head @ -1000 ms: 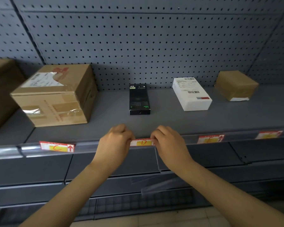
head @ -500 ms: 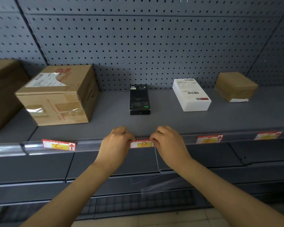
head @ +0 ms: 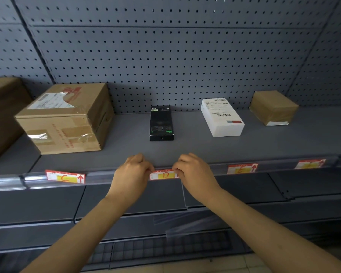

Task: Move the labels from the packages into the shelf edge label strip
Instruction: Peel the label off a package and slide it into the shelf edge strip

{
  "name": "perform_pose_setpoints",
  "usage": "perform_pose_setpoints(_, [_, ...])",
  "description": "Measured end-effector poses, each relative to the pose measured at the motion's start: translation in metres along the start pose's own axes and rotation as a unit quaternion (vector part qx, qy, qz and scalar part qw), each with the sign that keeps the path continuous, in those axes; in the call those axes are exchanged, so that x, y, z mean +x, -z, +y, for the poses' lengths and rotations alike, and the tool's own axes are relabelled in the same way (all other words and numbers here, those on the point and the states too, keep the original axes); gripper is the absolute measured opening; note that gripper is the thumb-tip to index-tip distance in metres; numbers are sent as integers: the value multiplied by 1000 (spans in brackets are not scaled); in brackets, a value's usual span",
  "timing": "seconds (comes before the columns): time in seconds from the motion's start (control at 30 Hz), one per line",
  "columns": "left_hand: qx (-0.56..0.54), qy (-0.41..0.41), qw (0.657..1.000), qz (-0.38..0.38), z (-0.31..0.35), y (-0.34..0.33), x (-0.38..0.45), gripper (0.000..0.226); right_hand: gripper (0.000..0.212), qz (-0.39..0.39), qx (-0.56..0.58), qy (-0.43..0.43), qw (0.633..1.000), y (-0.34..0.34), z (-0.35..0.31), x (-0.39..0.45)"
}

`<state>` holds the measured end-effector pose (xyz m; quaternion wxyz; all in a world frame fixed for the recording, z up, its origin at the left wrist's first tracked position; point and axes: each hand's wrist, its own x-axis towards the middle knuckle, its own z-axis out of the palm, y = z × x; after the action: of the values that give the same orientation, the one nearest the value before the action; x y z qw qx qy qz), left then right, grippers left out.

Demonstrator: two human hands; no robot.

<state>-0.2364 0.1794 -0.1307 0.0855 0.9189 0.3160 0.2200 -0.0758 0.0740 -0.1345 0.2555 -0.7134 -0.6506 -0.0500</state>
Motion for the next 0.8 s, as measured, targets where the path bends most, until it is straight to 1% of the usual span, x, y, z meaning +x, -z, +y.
perform_pose_setpoints(0.17, [6,1,1000,4,0,-3,-3,9,7,21,15,2,1000,-1,1,-3])
perform_pose_setpoints(0.27, [5,-4,1000,8,-1,-5,-4,8,6,6,28,4,1000,-1,5,-3])
perform_pose_setpoints(0.37, [-10,-14,1000,12,-3,-2,-6,7,4,-4,88,-31,996,3,8,1])
perform_pose_setpoints(0.43, [-26,-16,999,25,-8,4,-9,8,3,29,137,-70,988,7,8,5])
perform_pose_setpoints(0.5, [-28,-8,999,41,-18,14,-15,9,2,68,148,-83,983,8,4,11])
perform_pose_setpoints(0.53, [-26,-3,998,49,-25,20,-19,10,2,69,130,-72,987,6,-2,13])
perform_pose_setpoints(0.63, [-18,6,998,56,-50,41,-33,15,4,33,74,-8,997,-10,-38,17])
perform_pose_setpoints(0.73, [4,16,999,50,-85,64,-45,17,5,12,79,41,996,-41,-89,28])
perform_pose_setpoints(0.8, [21,18,999,44,-115,79,-50,18,6,20,78,58,995,-63,-121,44])
